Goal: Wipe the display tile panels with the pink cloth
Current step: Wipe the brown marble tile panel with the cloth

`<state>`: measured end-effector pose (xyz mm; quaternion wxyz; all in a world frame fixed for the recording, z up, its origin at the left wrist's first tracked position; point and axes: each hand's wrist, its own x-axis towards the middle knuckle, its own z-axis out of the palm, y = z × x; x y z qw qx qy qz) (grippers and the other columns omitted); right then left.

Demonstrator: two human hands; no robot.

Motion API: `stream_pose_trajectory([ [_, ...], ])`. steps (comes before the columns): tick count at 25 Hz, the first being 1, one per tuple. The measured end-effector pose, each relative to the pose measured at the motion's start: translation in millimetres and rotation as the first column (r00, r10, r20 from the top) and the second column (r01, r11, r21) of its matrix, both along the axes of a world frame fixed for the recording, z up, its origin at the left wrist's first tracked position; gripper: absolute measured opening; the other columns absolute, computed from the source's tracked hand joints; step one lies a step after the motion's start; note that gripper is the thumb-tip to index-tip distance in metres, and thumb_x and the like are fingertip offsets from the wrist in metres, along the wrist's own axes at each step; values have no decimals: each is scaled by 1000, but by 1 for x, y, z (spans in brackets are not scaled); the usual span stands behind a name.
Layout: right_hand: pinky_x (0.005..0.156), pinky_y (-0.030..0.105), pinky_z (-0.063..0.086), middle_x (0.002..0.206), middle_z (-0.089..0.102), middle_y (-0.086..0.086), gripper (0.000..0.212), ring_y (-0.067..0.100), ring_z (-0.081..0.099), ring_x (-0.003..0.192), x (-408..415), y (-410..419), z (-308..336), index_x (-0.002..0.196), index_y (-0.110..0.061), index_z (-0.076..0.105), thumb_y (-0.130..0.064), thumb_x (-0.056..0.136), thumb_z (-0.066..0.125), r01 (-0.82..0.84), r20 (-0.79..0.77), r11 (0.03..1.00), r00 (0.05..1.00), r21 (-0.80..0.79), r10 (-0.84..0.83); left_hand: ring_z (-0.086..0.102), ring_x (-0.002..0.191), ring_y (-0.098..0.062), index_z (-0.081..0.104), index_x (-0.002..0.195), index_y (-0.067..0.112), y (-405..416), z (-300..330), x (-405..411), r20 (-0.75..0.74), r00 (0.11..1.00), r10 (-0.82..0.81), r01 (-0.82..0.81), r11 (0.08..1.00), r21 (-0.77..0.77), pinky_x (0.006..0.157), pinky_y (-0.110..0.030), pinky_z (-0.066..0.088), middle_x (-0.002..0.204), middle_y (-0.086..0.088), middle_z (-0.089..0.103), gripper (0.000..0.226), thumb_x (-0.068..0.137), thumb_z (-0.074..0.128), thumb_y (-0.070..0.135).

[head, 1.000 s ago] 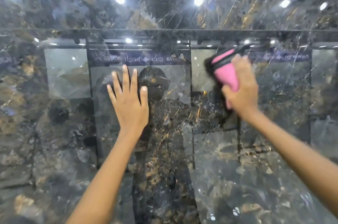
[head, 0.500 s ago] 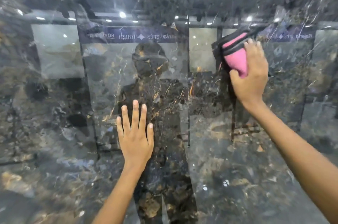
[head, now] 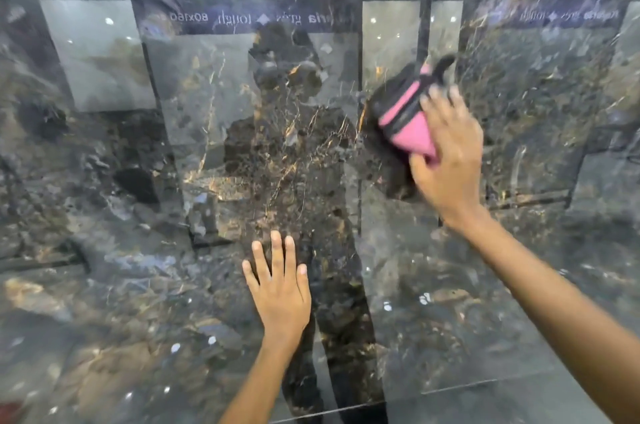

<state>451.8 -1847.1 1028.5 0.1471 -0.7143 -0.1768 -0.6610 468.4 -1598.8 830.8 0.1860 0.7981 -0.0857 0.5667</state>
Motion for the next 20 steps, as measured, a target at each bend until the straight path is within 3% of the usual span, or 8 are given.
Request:
stream_pose_trajectory([
  [2, 111, 45, 27, 148, 41, 11, 66, 28, 31, 140, 4, 26, 2, 139, -3, 46, 0, 74, 54, 3, 71, 999, 997, 48, -6, -11, 151, -22, -3, 157, 24, -1, 1, 1, -7, 1000, 8, -8, 1000, -6, 120, -45, -6, 164, 6, -10, 55, 107, 12, 39],
  [4, 97, 44, 33, 143, 43, 10, 62, 28, 36, 135, 7, 44, -84, 133, -5, 47, 1, 72, 55, -1, 54, 958, 998, -285, 17, -13, 150, -23, -4, 157, 26, 3, 1, 1, -25, 1000, 4, -3, 999, 40, 119, -47, -7, 164, 5, -12, 55, 106, 12, 42],
  [7, 114, 44, 23, 157, 26, 2, 81, 24, 27, 142, -15, 28, -244, 142, -17, 39, 0, 68, 70, 20, -105, 577, 978, -816, -182, -16, 150, -28, -4, 156, 30, 12, -11, -3, -27, 999, -25, 29, 990, 141, 118, -48, -9, 164, 1, -14, 58, 104, 12, 50],
  [9, 119, 44, 17, 160, 17, 1, 75, 24, 25, 144, -23, 2, -262, 143, -19, 37, -1, 74, 61, -56, -159, 483, 972, -874, -175, -15, 150, -29, -3, 156, 31, 14, -15, -1, -3, 1000, -6, 7, 987, 163, 118, -49, -7, 164, 0, -14, 58, 105, 13, 51],
  [12, 87, 39, 43, 142, 41, 7, 47, 31, 55, 116, -17, -13, -153, 122, -10, 51, -2, 76, 49, -58, -127, 765, 991, -642, -32, -14, 150, -29, -1, 157, 31, 11, -11, 4, 34, 999, 24, -28, 990, 139, 118, -50, -5, 164, 0, -13, 57, 105, 16, 49],
  [14, 101, 35, 34, 144, 44, 17, 55, 35, 45, 127, -9, -28, -71, 131, 0, 51, -5, 76, 52, 58, -45, 957, 996, -284, -74, -13, 150, -29, -1, 157, 30, 10, -12, 3, 44, 999, 29, -35, 990, 140, 118, -50, -5, 164, 0, -13, 58, 105, 20, 49],
  [17, 113, 36, 23, 154, 31, 13, 76, 29, 25, 143, 3, -19, -70, 148, -6, 33, -1, 76, 58, 102, 1, 979, 995, 179, -103, -10, 151, -29, 2, 157, 30, 9, -21, 4, 80, 997, 25, -36, 990, 138, 119, -51, -1, 164, 0, -10, 62, 104, 25, 52],
  [20, 102, 37, 26, 161, 15, -1, 85, 20, 25, 140, -1, 0, -198, 155, -20, 13, -11, 82, 55, 138, -58, 924, 984, -357, -170, -8, 151, -29, 4, 157, 30, 12, -19, 11, 107, 994, 30, -46, 988, 150, 119, -52, 1, 165, 0, -8, 65, 102, 27, 56],
])
